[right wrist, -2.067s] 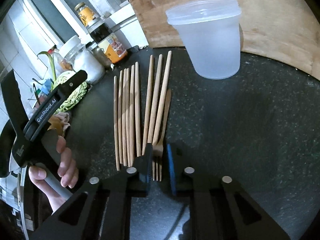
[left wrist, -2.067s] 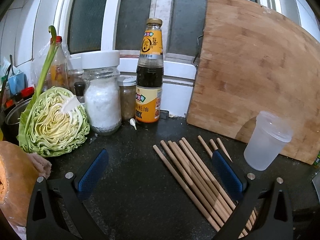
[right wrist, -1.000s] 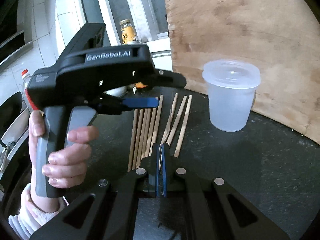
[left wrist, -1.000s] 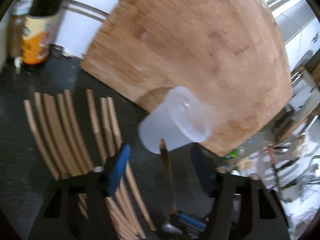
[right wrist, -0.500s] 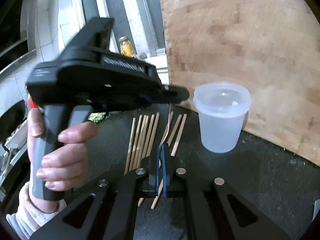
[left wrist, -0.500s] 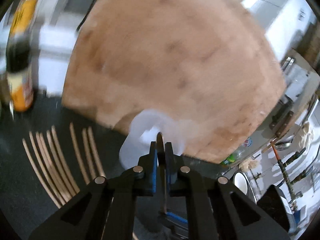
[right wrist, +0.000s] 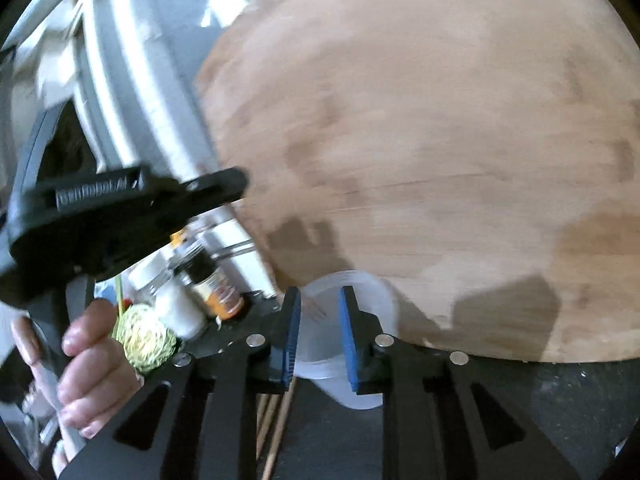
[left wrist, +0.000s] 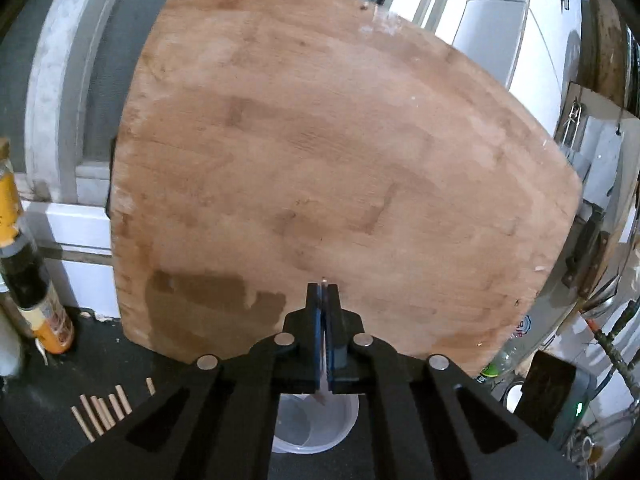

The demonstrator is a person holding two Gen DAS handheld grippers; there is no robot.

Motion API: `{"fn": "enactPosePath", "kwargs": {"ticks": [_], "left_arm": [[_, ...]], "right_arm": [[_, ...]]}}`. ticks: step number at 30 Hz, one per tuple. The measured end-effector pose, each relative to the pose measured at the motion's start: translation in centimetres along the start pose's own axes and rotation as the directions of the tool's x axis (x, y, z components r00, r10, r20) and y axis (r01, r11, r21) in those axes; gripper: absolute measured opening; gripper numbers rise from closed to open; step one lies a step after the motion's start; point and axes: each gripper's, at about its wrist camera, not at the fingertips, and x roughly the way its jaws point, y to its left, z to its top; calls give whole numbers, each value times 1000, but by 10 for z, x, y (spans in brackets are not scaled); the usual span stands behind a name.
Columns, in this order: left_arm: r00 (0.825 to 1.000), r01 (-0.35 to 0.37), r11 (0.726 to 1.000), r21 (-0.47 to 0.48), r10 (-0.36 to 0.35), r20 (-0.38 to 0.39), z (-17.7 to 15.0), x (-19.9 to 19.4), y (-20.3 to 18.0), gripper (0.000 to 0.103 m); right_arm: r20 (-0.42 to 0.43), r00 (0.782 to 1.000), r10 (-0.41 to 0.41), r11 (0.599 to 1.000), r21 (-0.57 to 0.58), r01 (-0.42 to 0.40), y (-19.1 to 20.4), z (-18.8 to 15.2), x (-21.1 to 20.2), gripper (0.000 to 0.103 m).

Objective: Organize utensils
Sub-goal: 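Carry the chopstick over the plastic cup and open the right gripper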

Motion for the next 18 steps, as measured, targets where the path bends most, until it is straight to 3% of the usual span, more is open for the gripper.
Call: {"fn": "enactPosePath", "kwargs": {"ticks": [3,7,9,18], "left_arm": [[999,-18,1000,4,19,-27,-9,11,4,1],[991,-117,987,108,123,-50,-30,21,-3,1],[985,-169,975,141,173,-18,-40,21,-3,1],[991,-128,984,125,133,-32,-52,27,7,1]], "right_arm": [[-21,999,-24,996,82,26,-18,5,9,21],[-65,994,-84,990,107,91,-29,5,19,21],[-97,992,-79,990,111,90,-31,5,21,21],[-65,996,-57,995,80,62,-27,5,15,21]]}}
